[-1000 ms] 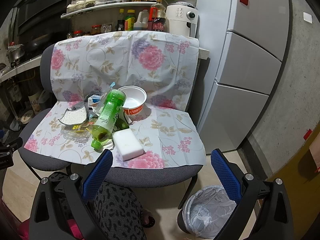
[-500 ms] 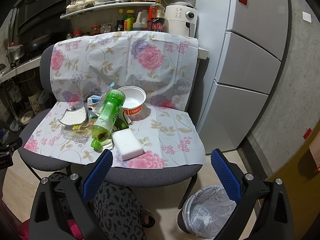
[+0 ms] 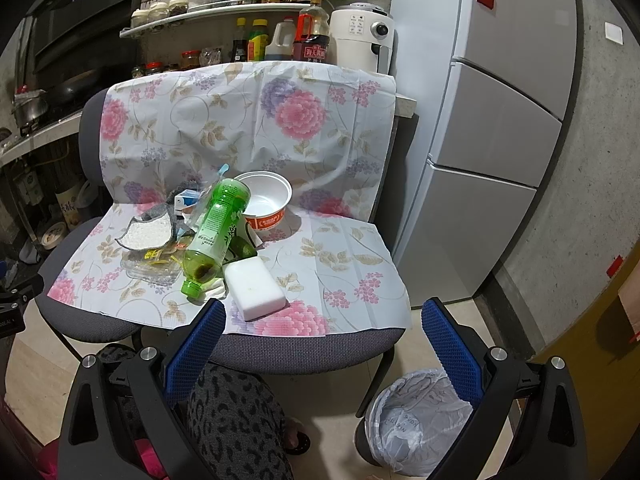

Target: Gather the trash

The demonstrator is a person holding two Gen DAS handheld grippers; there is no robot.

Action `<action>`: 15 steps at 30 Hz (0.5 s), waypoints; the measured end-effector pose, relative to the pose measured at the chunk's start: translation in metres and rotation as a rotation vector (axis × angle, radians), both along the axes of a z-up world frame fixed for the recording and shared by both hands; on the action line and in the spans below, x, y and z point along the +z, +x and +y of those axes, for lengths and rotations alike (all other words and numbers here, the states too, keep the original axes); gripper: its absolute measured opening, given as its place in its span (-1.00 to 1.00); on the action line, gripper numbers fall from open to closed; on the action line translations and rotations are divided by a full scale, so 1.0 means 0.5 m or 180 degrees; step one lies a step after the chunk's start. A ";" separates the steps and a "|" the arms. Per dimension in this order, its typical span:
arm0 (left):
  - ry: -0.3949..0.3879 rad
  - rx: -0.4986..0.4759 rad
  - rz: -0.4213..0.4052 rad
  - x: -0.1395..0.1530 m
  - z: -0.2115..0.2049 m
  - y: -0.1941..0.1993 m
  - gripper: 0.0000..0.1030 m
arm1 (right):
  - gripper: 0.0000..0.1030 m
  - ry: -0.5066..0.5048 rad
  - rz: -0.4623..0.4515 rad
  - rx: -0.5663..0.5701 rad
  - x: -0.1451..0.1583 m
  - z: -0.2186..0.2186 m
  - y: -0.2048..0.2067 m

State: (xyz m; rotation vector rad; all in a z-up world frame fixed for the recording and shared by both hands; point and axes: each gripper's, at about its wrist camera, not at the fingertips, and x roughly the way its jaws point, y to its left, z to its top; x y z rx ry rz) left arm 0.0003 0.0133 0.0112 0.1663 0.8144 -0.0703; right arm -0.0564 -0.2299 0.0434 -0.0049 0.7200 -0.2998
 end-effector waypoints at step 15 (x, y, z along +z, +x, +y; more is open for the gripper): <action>-0.0055 0.0126 0.0127 -0.034 0.022 0.047 0.88 | 0.89 0.0293 0.0075 0.0351 -0.035 -0.008 0.056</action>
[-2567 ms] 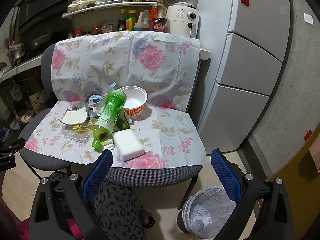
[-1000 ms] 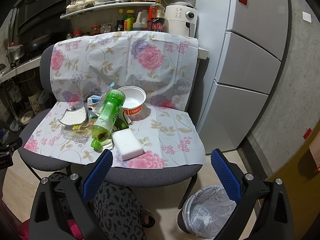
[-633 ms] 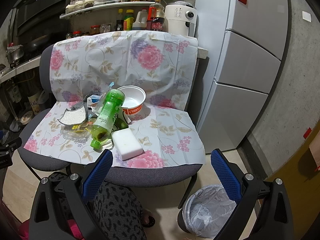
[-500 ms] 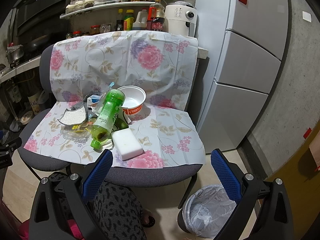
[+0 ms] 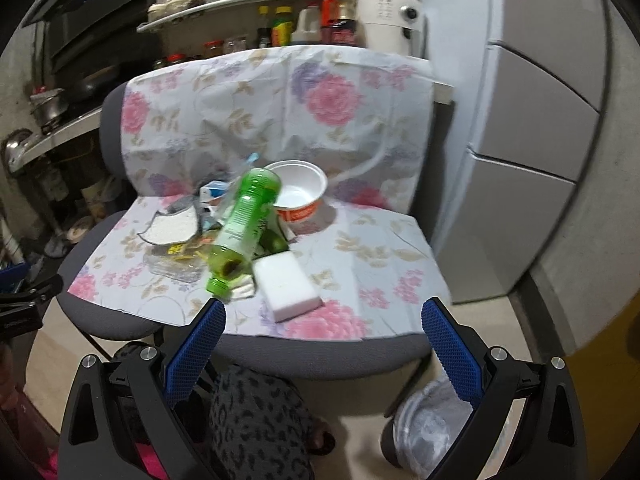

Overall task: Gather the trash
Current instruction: 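Reach the right gripper to the green tea bottle and grasp it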

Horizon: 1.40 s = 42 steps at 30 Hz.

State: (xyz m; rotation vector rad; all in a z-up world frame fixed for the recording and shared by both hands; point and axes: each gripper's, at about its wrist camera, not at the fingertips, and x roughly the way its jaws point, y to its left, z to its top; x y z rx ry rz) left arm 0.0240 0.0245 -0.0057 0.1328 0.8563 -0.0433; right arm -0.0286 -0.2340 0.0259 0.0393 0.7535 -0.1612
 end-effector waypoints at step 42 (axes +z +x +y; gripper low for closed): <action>-0.0352 -0.0044 0.0155 -0.173 -0.019 0.307 0.83 | 0.16 0.1177 0.0459 0.0274 -0.260 0.060 0.510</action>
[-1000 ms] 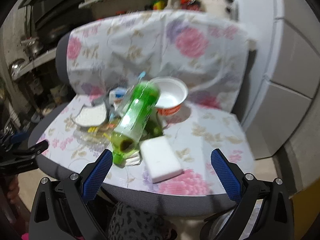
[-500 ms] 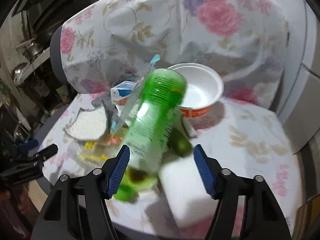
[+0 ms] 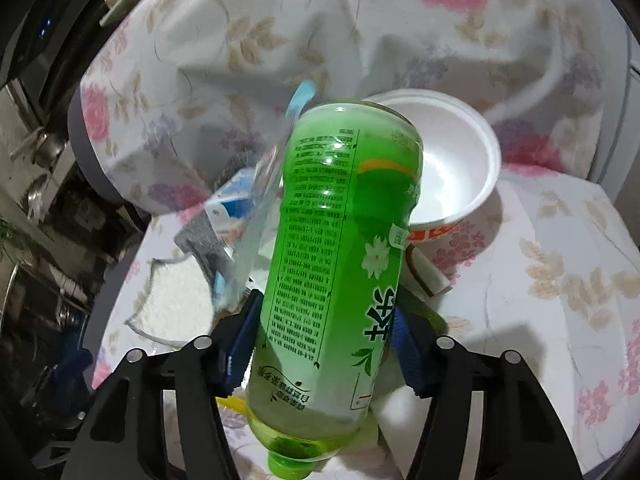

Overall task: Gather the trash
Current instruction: 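Reach the right gripper to the green tea bottle and grasp it, then lift the green bottle with the right gripper while the left gripper grasps a clear wrapper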

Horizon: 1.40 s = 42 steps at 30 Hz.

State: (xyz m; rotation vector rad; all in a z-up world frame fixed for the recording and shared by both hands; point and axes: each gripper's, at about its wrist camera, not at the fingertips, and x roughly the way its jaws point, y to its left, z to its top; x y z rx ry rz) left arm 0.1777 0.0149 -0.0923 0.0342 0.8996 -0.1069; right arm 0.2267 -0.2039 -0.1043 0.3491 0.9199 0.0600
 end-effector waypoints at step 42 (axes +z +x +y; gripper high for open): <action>0.0938 -0.0438 -0.0178 -0.055 -0.383 0.153 -0.52 | 0.16 -0.0450 -0.0365 -0.0527 0.083 -0.278 -0.201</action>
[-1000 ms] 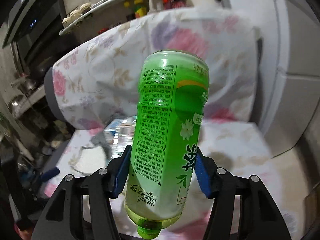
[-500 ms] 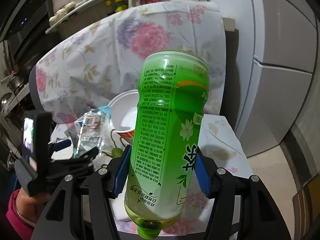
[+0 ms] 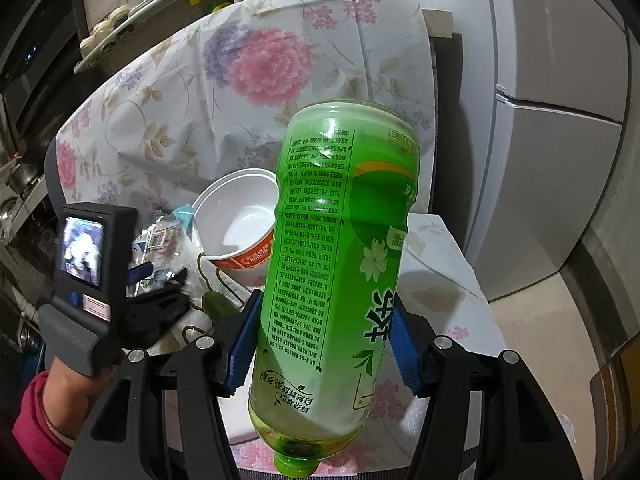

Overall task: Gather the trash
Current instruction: 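Lift the green bottle with the right gripper while the left gripper grasps a clear wrapper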

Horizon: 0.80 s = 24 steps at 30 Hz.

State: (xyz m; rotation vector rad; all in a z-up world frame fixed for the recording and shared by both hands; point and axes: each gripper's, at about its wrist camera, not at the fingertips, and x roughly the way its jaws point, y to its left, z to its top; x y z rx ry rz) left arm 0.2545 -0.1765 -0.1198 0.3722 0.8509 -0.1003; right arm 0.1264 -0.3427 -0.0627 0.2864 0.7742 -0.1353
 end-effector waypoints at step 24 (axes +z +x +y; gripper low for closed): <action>-0.1772 -0.0700 -0.0104 0.140 0.201 -0.295 -1.00 | 0.16 -0.0141 0.0057 0.0127 0.036 0.085 -0.097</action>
